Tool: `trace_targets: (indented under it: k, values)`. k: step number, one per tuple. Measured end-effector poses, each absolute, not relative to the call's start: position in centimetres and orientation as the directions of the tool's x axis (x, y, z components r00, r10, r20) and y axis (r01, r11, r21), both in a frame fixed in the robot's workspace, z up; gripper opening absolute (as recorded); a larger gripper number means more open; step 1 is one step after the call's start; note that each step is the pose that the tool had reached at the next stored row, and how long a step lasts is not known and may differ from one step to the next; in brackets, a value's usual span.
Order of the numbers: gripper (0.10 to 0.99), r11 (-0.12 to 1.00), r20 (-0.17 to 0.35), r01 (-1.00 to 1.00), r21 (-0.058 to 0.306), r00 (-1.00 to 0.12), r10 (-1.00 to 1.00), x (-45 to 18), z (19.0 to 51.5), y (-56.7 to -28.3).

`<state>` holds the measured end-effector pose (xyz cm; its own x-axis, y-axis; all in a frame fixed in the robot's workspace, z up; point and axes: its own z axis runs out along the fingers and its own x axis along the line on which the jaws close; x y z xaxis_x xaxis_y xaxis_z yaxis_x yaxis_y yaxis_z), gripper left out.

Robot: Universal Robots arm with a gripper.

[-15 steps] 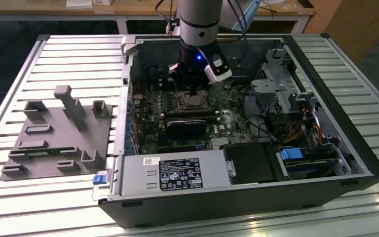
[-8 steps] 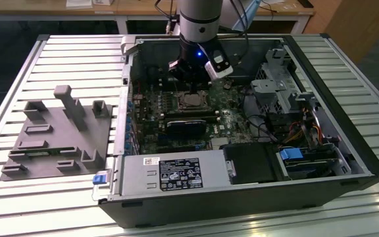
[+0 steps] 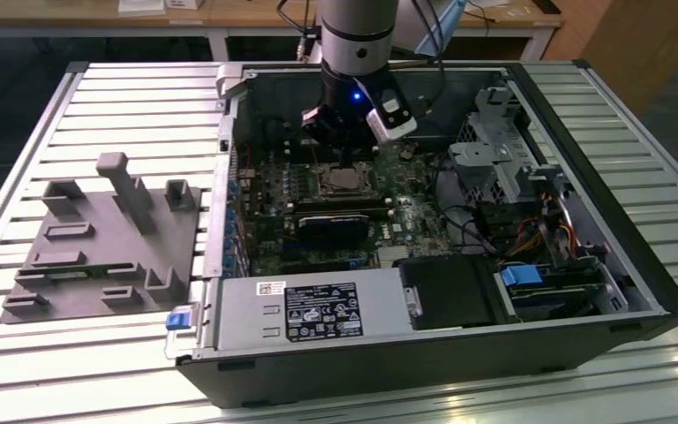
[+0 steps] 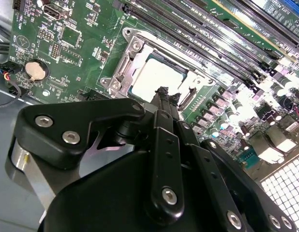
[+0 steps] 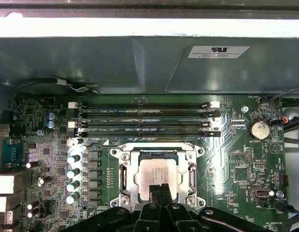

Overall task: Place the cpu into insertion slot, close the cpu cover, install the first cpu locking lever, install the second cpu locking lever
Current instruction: 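Install the first cpu locking lever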

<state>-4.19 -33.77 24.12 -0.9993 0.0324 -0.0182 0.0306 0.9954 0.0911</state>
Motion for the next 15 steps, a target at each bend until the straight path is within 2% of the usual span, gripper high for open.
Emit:
trace_targets:
  k: [15]
  values:
    - [0.102, 0.995, -0.018, 0.031, 0.091, -0.999, 0.032, -4.19, 24.92, -33.77]
